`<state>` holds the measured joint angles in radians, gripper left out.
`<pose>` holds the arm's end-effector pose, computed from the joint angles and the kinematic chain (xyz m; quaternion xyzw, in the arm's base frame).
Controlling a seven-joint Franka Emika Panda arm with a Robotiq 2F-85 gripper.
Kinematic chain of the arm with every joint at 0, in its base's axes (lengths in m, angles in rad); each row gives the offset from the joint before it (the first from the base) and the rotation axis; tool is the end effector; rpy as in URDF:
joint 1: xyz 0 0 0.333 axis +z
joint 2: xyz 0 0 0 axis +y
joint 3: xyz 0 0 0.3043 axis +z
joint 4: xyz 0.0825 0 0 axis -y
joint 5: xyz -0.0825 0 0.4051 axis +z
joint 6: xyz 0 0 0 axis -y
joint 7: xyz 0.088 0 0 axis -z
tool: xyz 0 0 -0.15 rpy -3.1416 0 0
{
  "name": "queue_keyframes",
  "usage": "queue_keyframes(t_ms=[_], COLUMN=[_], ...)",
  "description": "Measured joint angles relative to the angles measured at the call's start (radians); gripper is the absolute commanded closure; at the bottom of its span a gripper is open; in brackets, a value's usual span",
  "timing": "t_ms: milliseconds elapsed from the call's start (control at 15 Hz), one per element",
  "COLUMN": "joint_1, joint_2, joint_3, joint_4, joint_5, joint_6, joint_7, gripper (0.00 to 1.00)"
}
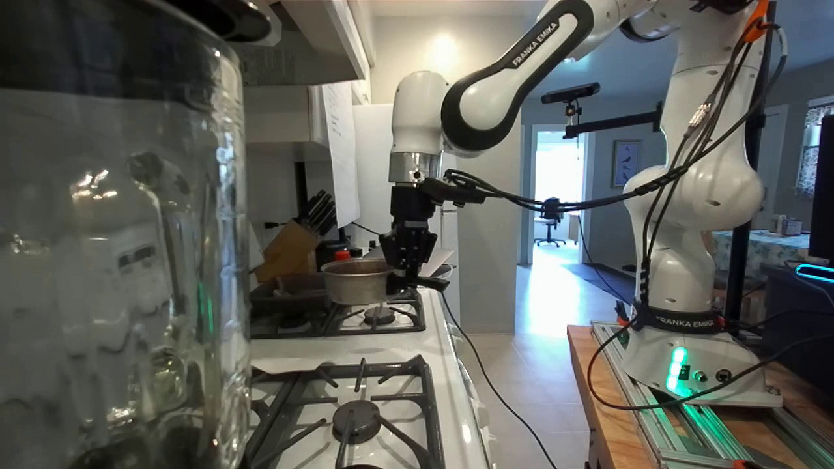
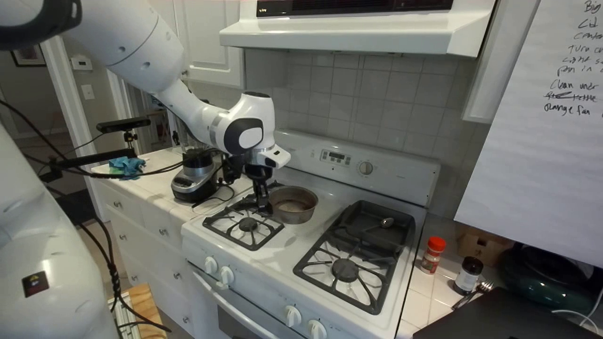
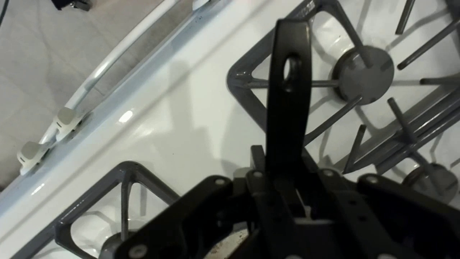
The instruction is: Move the pot from the right bottom plate to the left top plate of the stove
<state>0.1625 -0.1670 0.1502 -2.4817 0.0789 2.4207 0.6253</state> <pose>0.4642 0.1507 0.2924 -0.9815 0.1836 -0.0399 0.0371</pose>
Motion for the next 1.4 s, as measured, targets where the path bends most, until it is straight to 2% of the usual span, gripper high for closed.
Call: queue_keyframes(t_ms=[333,733,1200,1267,1400], joint_1=[0.002,0.019,0.043,0.049,0.051], joint_2=[-0.002,0.064,0.243,0.264,0.278], joint_3=[0.0,0.024,0.063,0.064,0.064], joint_4=[0.079,0.168,0.316,0.338,0.345], joint_5=[0.003,-0.008,-0.142,-0.155,-0.156], joint_6=[-0.112,-0.15,-0.15,-0.156,-0.158], joint_7=[-0.28,-0.544,-0.577,-0.578,-0.578], gripper=[0.94,0.94,0.94,0.77,0.77])
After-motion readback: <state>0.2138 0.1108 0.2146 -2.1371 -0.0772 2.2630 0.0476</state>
